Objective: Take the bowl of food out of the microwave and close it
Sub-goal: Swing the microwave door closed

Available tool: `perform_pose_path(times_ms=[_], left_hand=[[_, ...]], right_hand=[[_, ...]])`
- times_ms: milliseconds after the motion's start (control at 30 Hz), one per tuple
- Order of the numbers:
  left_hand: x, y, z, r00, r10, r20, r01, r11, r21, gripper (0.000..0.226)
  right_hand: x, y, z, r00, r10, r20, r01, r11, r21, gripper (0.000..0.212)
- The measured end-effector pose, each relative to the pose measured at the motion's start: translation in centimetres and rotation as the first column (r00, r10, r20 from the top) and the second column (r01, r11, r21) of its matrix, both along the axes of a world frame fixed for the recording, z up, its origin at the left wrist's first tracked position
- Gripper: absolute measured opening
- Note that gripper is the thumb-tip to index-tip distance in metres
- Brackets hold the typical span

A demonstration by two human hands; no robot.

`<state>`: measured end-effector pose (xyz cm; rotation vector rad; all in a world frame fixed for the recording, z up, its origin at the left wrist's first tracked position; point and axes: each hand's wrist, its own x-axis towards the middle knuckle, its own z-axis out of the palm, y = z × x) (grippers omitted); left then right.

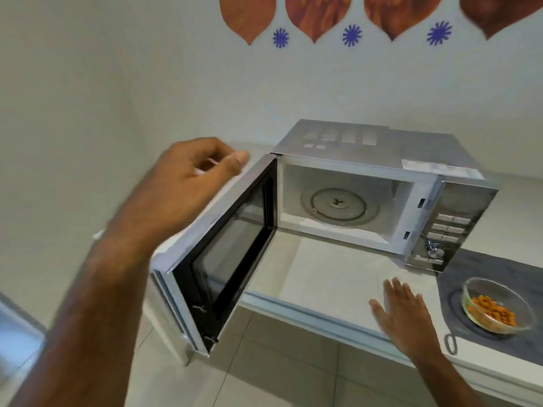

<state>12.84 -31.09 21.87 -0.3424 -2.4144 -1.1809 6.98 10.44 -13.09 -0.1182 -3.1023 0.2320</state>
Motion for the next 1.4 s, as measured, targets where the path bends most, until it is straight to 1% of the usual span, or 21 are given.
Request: perform_pose_path(times_ms=[33,133,167,233,267,333,433,500,567,667,800,900,933,1000,1067,1167,1267,1300,1333,1367,1400], left_hand=[[-0.6,-1.8,-0.7,1.000,0.012,0.020,-0.013,0.999,0.041,0.041],[-2.3,-6.4,-4.7,0.992,-0.016,0.123,-0.016,0.968,0.252,0.035],[-2.5,-7.5,-6.2,0.989,-0.035,0.143,-0.015,0.942,0.335,0.037],[-2.3,-8.7,-9.4,0.984,-0.081,0.158,-0.014,0.854,0.521,0.042],[-2.1,-9.1,-10.8,0.983,-0.097,0.157,-0.013,0.813,0.583,0.047],[-1.6,-9.5,-13.3,0.982,-0.146,0.122,0.029,0.751,0.660,0.053],[-0.4,-9.5,-15.5,0.956,-0.288,0.051,0.146,0.622,0.770,0.051],[-0.1,-9.0,-16.1,0.942,-0.335,0.019,0.188,0.573,0.797,0.049],[0.0,-8.2,-16.6,0.935,-0.353,-0.022,0.232,0.567,0.791,0.045],[0.3,-6.2,-17.1,0.927,-0.371,-0.064,0.298,0.620,0.725,0.034],[0.9,-2.8,-17.3,0.918,-0.396,-0.034,0.324,0.697,0.639,0.028],[1.5,0.0,-17.7,0.913,-0.408,0.010,0.340,0.773,0.536,0.026],[1.6,0.8,-17.9,0.912,-0.410,0.027,0.343,0.795,0.500,0.029],[1.9,2.4,-18.2,0.912,-0.401,0.085,0.323,0.832,0.451,0.045],[1.9,3.8,-18.4,0.900,-0.415,0.134,0.325,0.843,0.428,0.058],[1.2,6.0,-18.4,0.866,-0.467,0.179,0.375,0.844,0.384,0.058],[0.0,8.4,-17.9,0.822,-0.542,0.174,0.463,0.815,0.350,0.040],[-0.5,9.3,-17.9,0.810,-0.561,0.171,0.489,0.807,0.332,0.033],[-0.9,10.1,-17.8,0.798,-0.579,0.164,0.513,0.797,0.318,0.027],[-1.3,11.1,-17.8,0.787,-0.597,0.153,0.534,0.785,0.314,0.025],[-1.6,12.1,-17.8,0.779,-0.610,0.143,0.548,0.774,0.318,0.024]], right_hand=[[0.0,0.0,0.0,1.000,-0.002,-0.002,0.002,1.000,-0.012,0.080],[0.0,0.0,0.0,1.000,-0.011,0.011,0.011,0.999,-0.039,0.081],[0.0,0.1,0.0,1.000,-0.011,0.017,0.012,0.999,-0.046,0.081],[-0.1,0.0,0.1,1.000,-0.013,0.023,0.014,0.999,-0.045,0.081],[-0.1,-0.1,0.0,1.000,-0.017,0.021,0.018,0.999,-0.036,0.080],[0.0,-0.1,0.0,1.000,-0.026,0.010,0.026,0.999,-0.029,0.079],[0.1,-0.4,0.3,1.000,-0.023,0.005,0.024,0.999,-0.037,0.078],[0.3,-0.6,0.4,1.000,-0.030,0.007,0.031,0.999,-0.039,0.078],[0.5,-0.8,0.5,0.999,-0.038,0.006,0.039,0.998,-0.042,0.077],[0.6,-1.0,0.8,0.999,-0.052,0.009,0.052,0.997,-0.062,0.077],[1.1,-1.5,1.0,0.998,-0.066,-0.015,0.064,0.993,-0.104,0.076],[1.6,-1.6,1.0,0.996,-0.083,-0.027,0.079,0.986,-0.148,0.072],[1.8,-1.6,1.0,0.996,-0.083,-0.033,0.076,0.983,-0.168,0.071],[2.4,-1.5,0.8,0.995,-0.082,-0.050,0.068,0.972,-0.226,0.068],[3.1,-1.3,0.6,0.992,-0.099,-0.075,0.070,0.943,-0.325,0.061],[3.8,-1.2,0.6,0.977,-0.192,-0.093,0.109,0.826,-0.552,0.045],[4.4,-1.4,1.6,0.931,-0.351,-0.097,0.138,0.588,-0.797,0.027],[4.8,-1.5,2.1,0.914,-0.395,-0.096,0.138,0.524,-0.840,0.019],[5.1,-1.5,2.5,0.896,-0.431,-0.103,0.138,0.492,-0.860,0.013],[5.3,-1.3,3.0,0.880,-0.461,-0.113,0.137,0.476,-0.869,0.011],[5.5,-1.1,3.5,0.867,-0.483,-0.123,0.131,0.460,-0.878,0.016]])
